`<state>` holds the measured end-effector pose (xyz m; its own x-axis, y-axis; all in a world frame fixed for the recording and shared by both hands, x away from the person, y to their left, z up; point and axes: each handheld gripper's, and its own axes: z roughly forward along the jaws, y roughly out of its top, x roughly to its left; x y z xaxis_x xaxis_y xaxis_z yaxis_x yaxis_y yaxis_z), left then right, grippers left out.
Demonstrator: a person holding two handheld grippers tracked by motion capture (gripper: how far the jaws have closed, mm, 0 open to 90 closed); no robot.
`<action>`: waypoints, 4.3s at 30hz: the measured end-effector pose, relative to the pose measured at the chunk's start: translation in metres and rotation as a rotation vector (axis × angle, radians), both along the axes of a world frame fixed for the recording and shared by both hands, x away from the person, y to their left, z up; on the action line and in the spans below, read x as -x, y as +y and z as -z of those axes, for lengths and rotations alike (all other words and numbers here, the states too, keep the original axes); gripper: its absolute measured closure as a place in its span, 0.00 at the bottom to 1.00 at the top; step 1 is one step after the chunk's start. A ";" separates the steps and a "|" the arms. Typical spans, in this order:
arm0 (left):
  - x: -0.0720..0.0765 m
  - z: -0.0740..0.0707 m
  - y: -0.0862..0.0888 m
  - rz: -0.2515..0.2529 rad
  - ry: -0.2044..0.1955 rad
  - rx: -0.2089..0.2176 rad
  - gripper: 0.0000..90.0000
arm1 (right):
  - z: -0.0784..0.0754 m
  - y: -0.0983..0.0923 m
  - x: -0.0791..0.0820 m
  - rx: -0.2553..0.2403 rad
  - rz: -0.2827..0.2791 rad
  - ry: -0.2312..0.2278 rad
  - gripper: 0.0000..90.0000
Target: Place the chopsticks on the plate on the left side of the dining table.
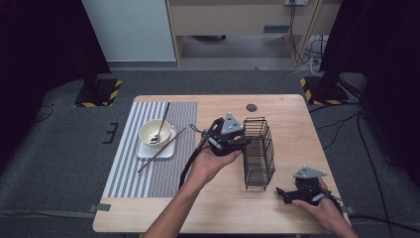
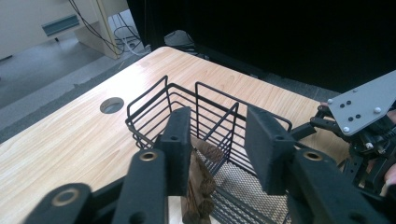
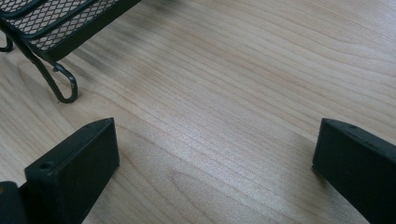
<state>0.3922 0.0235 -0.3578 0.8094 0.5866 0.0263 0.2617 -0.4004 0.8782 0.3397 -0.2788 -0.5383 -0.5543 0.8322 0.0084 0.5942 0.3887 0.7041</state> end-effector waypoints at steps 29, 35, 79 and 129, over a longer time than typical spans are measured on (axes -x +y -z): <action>-0.008 -0.004 0.000 0.003 0.027 -0.030 0.90 | 0.000 0.000 0.000 0.000 0.001 -0.005 0.01; -0.009 -0.007 0.003 -0.019 -0.009 -0.031 0.93 | 0.000 0.000 0.000 0.000 0.001 -0.004 0.01; -0.005 0.006 0.081 -0.116 -0.032 0.336 0.94 | 0.000 -0.001 0.001 0.000 -0.004 -0.004 0.01; -0.001 0.030 0.144 -0.351 -0.085 0.630 0.94 | 0.000 -0.001 0.001 0.001 -0.006 -0.005 0.01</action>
